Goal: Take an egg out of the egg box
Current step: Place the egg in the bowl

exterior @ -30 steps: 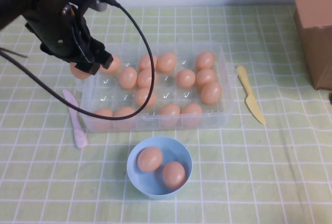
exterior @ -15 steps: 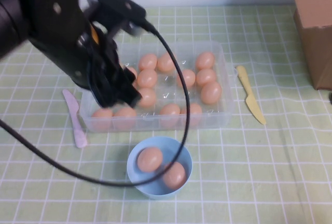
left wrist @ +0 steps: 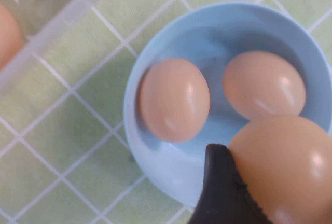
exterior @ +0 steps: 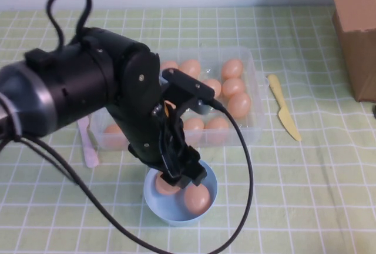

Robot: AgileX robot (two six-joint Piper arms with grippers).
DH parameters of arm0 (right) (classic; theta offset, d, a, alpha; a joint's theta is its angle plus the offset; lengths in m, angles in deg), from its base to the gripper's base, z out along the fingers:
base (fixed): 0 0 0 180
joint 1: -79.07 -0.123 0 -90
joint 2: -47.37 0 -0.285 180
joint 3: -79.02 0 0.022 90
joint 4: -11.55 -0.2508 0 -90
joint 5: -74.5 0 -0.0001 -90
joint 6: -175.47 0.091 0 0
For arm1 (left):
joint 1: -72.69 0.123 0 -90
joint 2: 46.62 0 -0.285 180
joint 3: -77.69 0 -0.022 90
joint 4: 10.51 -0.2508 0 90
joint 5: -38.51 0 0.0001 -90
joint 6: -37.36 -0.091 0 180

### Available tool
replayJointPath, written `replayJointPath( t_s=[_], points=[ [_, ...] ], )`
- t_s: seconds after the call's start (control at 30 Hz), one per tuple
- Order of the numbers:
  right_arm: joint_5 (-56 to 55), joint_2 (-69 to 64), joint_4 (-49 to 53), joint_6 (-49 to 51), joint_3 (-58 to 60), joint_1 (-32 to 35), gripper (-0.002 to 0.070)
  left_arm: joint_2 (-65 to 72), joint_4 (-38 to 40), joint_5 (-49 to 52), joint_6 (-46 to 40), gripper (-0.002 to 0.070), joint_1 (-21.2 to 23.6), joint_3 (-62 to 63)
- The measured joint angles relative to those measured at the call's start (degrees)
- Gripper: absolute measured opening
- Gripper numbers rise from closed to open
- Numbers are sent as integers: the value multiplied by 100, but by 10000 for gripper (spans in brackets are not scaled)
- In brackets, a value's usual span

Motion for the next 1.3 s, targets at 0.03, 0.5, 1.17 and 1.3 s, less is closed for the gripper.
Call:
replayJointPath(
  t_s=[0.03, 0.5, 1.17, 1.3],
  points=[
    [0, 0, 0, 0, 0, 0, -18, 79, 16, 17, 0, 360, 0, 0],
    [0, 0, 0, 0, 0, 0, -18, 786, 23, 51, -1074, 360, 0, 0],
    [0, 15, 0, 0, 0, 0, -18, 929, 13, -115, -1822, 360, 0, 0],
    [0, 25, 0, 0, 0, 0, -18, 939, 13, -118, -1822, 360, 0, 0]
  ],
)
